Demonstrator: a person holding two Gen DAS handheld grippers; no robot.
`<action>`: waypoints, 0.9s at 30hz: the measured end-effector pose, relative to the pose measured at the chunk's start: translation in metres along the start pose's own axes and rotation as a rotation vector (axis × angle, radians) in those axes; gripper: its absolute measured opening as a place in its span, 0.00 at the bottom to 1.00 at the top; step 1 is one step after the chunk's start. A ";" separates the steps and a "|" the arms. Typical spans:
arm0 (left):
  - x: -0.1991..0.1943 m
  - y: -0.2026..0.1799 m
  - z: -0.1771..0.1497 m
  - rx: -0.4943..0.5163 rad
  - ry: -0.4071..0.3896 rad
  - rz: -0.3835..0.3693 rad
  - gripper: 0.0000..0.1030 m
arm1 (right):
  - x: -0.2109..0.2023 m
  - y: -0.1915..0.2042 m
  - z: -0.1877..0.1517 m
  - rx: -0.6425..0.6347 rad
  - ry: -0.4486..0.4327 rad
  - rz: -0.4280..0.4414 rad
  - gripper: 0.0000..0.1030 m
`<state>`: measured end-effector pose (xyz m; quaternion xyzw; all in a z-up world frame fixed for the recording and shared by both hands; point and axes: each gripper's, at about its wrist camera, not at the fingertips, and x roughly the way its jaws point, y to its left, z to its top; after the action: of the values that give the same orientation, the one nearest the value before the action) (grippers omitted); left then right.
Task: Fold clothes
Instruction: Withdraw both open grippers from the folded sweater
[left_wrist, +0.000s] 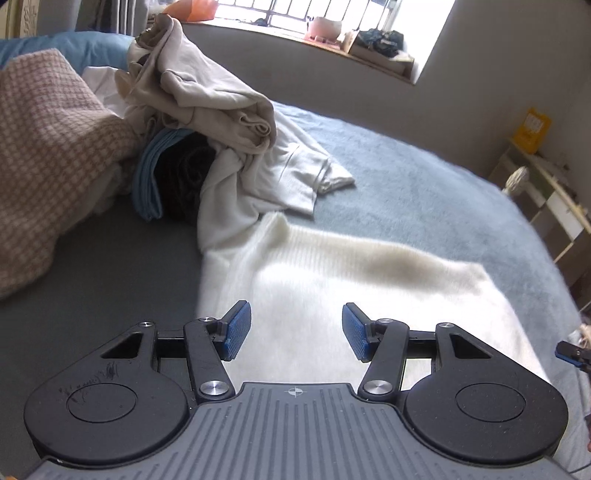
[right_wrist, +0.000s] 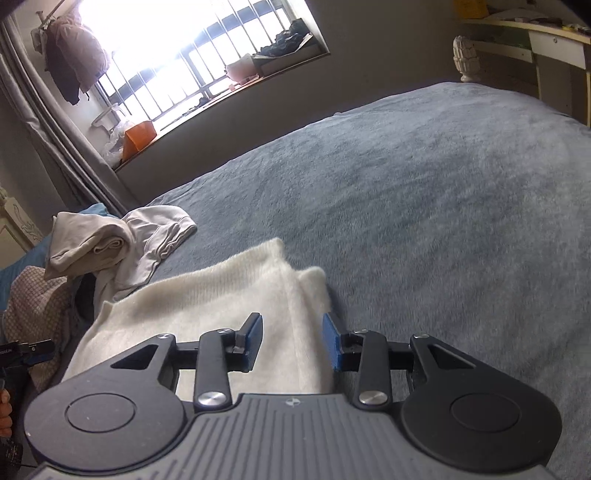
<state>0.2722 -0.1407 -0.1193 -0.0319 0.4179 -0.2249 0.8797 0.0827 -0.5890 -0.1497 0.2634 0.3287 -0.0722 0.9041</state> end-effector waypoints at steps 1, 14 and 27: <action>-0.006 -0.006 -0.004 0.006 0.006 0.029 0.53 | -0.004 0.000 -0.007 -0.011 0.007 0.018 0.37; -0.084 -0.048 -0.029 0.241 -0.033 0.559 0.54 | 0.003 -0.005 -0.104 -0.199 -0.057 0.053 0.26; -0.034 -0.001 -0.059 0.056 0.007 0.209 0.56 | -0.004 0.022 -0.093 -0.283 -0.033 -0.047 0.27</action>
<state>0.2091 -0.1193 -0.1326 0.0375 0.4157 -0.1436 0.8973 0.0344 -0.5221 -0.1971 0.1245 0.3269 -0.0504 0.9355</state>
